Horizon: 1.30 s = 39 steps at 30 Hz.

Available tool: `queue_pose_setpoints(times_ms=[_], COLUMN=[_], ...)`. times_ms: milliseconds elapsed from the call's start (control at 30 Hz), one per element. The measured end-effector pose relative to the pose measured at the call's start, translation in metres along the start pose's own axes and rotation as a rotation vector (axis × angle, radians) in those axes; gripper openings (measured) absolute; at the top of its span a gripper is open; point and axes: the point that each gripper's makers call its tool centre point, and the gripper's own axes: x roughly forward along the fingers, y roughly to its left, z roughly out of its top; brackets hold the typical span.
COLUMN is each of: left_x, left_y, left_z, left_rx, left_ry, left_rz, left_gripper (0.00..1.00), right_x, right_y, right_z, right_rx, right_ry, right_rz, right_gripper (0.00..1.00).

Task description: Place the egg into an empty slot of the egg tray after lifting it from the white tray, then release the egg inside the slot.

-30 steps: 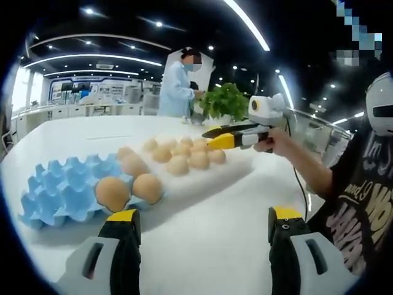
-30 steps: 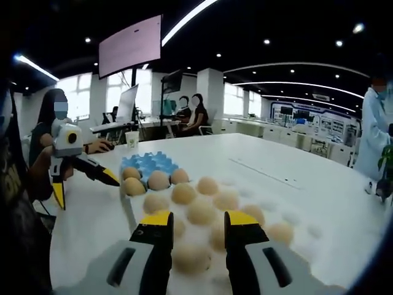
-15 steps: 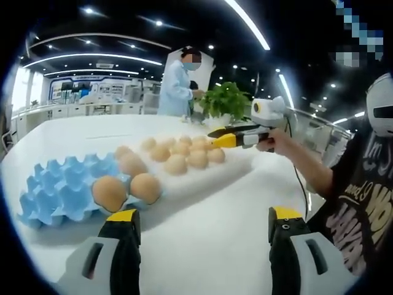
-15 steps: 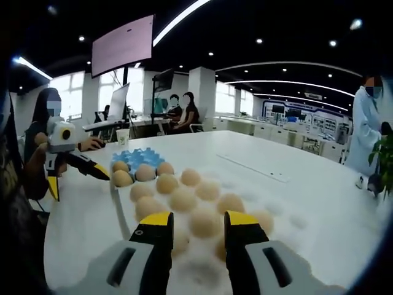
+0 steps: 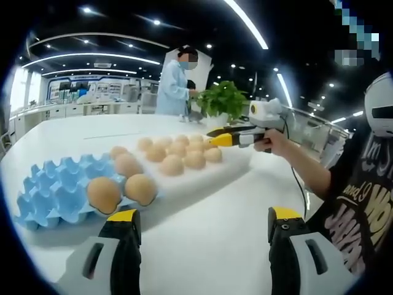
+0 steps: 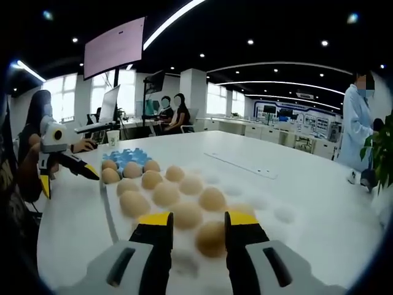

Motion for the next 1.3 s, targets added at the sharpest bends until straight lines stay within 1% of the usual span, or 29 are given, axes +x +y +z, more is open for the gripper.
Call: queue_pose_setpoints(times_ms=[267, 533, 633, 733, 767, 800, 933, 1067, 1300], left_x=[0.001, 0.003, 0.003, 0.002, 0.002, 0.002, 0.004, 0.004, 0.003], left_y=[0.001, 0.001, 0.002, 0.004, 0.004, 0.003, 0.003, 0.003, 0.003], left_z=[-0.001, -0.002, -0.003, -0.001, -0.001, -0.001, -0.003, -0.002, -0.002], left_rx=[-0.005, -0.003, -0.007, -0.009, -0.008, -0.008, -0.008, -0.01, -0.007], left_ry=[0.004, 0.009, 0.011, 0.001, 0.002, 0.003, 0.011, 0.005, 0.007], left_rz=[0.001, -0.004, -0.001, 0.004, 0.002, 0.001, 0.0, 0.0, 0.0], left_gripper=[0.86, 0.86, 0.86, 0.86, 0.86, 0.86, 0.86, 0.86, 0.86], right_x=[0.0, 0.003, 0.005, 0.007, 0.007, 0.007, 0.01, 0.01, 0.01], right_y=[-0.006, -0.006, -0.006, -0.006, -0.005, -0.006, -0.005, -0.004, -0.007], right_z=[-0.008, -0.016, -0.021, -0.027, -0.025, -0.026, -0.025, -0.025, -0.024], right_rx=[0.012, 0.019, 0.027, 0.028, 0.04, 0.043, 0.055, 0.062, 0.066], right_ry=[0.013, 0.029, 0.036, 0.053, 0.036, 0.043, 0.036, 0.034, 0.029], right_rz=[-0.015, -0.019, -0.02, -0.022, -0.018, -0.019, -0.017, -0.014, -0.027], right_gripper=[0.35, 0.36, 0.36, 0.36, 0.36, 0.36, 0.36, 0.36, 0.31])
